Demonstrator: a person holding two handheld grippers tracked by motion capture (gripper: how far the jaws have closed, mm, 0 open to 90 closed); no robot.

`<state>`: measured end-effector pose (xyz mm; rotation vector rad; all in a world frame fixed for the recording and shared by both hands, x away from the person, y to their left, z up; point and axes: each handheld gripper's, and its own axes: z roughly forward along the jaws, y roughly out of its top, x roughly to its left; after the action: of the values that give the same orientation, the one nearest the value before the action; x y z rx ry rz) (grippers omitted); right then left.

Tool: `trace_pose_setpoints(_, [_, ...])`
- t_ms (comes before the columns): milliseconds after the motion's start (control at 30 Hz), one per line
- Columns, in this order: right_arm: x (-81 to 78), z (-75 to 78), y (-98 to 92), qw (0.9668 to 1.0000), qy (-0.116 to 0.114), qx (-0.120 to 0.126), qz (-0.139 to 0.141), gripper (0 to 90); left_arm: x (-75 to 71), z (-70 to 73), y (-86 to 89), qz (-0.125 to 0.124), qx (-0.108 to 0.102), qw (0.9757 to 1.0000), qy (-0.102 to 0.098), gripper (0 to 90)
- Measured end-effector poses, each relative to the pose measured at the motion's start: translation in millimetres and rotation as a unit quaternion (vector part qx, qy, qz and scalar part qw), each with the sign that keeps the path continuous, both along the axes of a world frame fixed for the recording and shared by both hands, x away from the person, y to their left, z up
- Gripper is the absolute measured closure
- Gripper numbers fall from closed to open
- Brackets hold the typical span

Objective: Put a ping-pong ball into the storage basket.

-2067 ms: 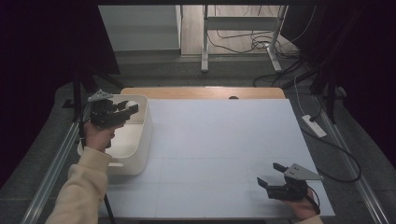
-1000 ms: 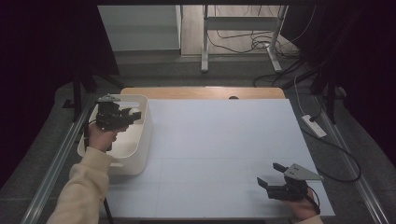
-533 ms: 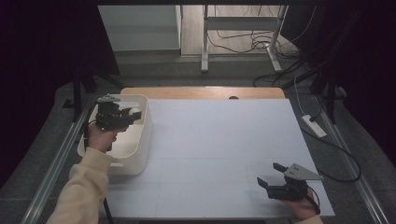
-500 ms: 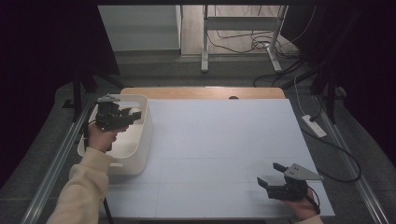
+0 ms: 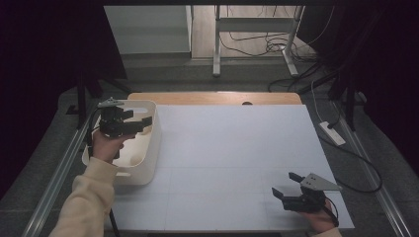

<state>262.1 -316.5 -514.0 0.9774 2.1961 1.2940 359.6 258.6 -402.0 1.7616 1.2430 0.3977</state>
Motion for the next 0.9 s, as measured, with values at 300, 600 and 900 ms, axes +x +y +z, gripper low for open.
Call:
trace_pose_setpoints(300, [-0.3, 0.1, 0.1, 1.0000, -0.001, 0.000, 0.000, 13.2, -11.5, 10.0, -11.8, -0.038, -0.014, 0.9989, -0.023, 13.8])
trace_pose_setpoints(600, [-0.9, 0.3, 0.0, 1.0000, -0.002, 0.000, 0.000, 13.2, -20.7, 16.3, -26.6, -0.069, -0.015, 0.9969, -0.036, 13.4])
trace_pose_setpoints(900, [-1.8, 0.6, -0.9, 1.0000, -0.002, 0.000, -0.002, 13.2, -26.9, 18.3, -40.2, -0.093, -0.019, 0.9946, -0.042, 13.3])
